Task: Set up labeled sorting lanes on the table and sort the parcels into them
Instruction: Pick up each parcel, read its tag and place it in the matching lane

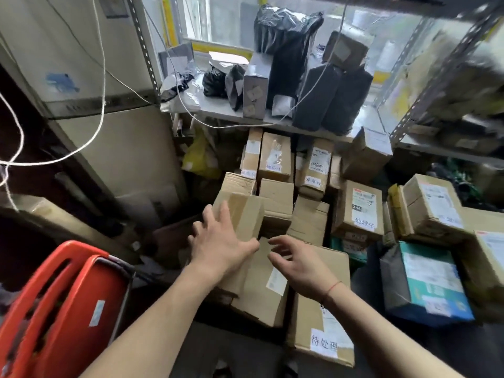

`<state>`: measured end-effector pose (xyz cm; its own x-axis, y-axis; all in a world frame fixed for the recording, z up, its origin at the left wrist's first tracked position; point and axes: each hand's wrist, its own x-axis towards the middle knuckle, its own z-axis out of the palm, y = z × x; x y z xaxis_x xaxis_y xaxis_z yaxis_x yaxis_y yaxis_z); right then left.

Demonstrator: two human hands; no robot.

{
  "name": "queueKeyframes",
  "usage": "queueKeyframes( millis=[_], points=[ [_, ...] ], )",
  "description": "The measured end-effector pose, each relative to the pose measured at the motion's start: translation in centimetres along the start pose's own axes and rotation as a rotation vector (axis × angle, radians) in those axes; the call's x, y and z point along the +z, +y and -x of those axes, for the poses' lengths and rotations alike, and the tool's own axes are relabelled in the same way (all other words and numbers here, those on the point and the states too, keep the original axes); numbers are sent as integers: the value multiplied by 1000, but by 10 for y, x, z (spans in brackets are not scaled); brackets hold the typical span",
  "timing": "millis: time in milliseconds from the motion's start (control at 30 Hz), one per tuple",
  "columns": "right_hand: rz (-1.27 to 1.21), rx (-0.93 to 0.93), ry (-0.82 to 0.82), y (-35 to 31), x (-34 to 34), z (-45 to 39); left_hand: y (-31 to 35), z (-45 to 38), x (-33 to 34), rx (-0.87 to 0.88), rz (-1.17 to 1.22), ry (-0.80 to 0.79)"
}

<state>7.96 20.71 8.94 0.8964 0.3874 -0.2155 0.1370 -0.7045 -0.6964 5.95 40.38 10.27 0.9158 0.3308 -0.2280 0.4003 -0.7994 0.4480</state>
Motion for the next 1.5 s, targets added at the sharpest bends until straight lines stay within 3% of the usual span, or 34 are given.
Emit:
queueKeyframes(
  millis=[67,200,400,500,633,833,1167,1367,1500],
  points=[
    [-217,59,17,-3,-3,-4,3,-3,-15,19,336,-75],
    [-756,137,-62,-5,-14,-4,17,5,-39,-89,1301,-469],
    [-1228,132,-247,-1,-25,-8,-1,-3,-15,-274,1649,-611],
    [-1228,85,-222,6,-28,-8,-12,-9,-3,-281,1599,-538],
    [-1056,104,-100,9,-27,-9,-12,-22,-7,-100,1257,-365],
    [-958,127,-45,4,-18,-8,-13,-24,-6,-15,888,-297],
    [-996,181,-121,9,-21,-2,-8,-14,-13,-6,807,-310],
    [-947,202,-20,16,-30,12,-5,-18,-9,15,848,-273],
    [-925,251,37,27,-35,21,8,-20,3,74,872,-359]
  ],
)
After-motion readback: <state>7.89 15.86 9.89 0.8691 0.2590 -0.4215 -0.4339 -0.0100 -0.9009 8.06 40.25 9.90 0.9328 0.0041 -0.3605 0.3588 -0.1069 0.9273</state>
